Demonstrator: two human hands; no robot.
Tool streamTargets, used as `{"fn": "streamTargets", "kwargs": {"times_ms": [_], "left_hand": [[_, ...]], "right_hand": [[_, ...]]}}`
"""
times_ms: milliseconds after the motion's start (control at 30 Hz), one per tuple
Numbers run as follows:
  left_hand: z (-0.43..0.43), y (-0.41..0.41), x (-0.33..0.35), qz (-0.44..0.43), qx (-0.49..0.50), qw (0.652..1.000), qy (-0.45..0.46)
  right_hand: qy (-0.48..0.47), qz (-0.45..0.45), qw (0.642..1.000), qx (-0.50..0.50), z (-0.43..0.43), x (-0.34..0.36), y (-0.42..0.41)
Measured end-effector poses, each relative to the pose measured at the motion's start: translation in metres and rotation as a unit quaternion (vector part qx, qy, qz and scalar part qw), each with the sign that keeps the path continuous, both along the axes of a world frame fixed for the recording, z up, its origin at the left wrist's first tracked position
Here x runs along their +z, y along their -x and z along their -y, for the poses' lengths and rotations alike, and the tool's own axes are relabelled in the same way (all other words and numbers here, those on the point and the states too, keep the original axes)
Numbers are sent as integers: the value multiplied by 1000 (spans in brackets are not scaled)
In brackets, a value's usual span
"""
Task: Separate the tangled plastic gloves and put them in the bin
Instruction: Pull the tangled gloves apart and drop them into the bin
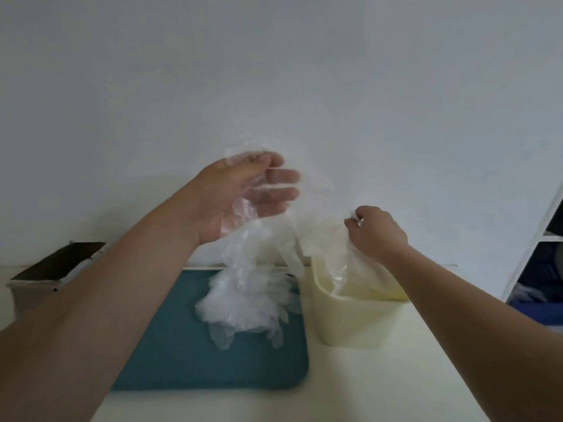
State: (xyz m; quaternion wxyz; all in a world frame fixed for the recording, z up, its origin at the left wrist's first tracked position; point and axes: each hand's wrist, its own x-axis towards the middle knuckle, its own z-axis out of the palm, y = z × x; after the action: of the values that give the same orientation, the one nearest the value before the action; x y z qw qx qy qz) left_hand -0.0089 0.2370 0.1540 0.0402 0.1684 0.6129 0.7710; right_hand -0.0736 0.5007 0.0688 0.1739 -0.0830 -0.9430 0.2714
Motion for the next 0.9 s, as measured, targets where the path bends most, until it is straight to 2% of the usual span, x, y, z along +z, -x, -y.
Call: {"fn": "streamTargets", "kwargs": {"times_ms": [100,200,233,300,367,433,500,567,633,700,767,900], "left_hand": [[-31,18,2,38,-61,997,-20],[-71,49,-13,100,-97,990,-6],[-83,60,-22,121,-102,987,18],[-102,78,-42,154,-95,978,99],[-113,89,-60,169,-63,969,168],[-120,94,-72,171,-27,965,198],[-126,95,-76,155,2,963,219],[-134,95,-77,159,7,961,225],[-140,92,-76,176,2,952,250],[-142,90,-77,187,5,945,267],[-138,92,-79,191,38,953,232],[-119,92,-80,131,122,975,135]], "right_hand": [[-15,37,999,9,4,0,-5],[92,40,994,42,6,0,-17],[118,36,991,55,3,0,-16],[112,26,992,55,-6,5,-12],[164,3,986,41,-23,12,-8],[209,-29,977,26,-42,22,-8],[130,-108,986,-17,-55,34,-10],[101,-159,982,1,-50,46,-18],[87,-111,987,76,-30,50,-31],[53,28,987,151,-4,45,-46],[39,149,968,199,14,35,-56],[-70,238,954,169,23,11,-39]]}}
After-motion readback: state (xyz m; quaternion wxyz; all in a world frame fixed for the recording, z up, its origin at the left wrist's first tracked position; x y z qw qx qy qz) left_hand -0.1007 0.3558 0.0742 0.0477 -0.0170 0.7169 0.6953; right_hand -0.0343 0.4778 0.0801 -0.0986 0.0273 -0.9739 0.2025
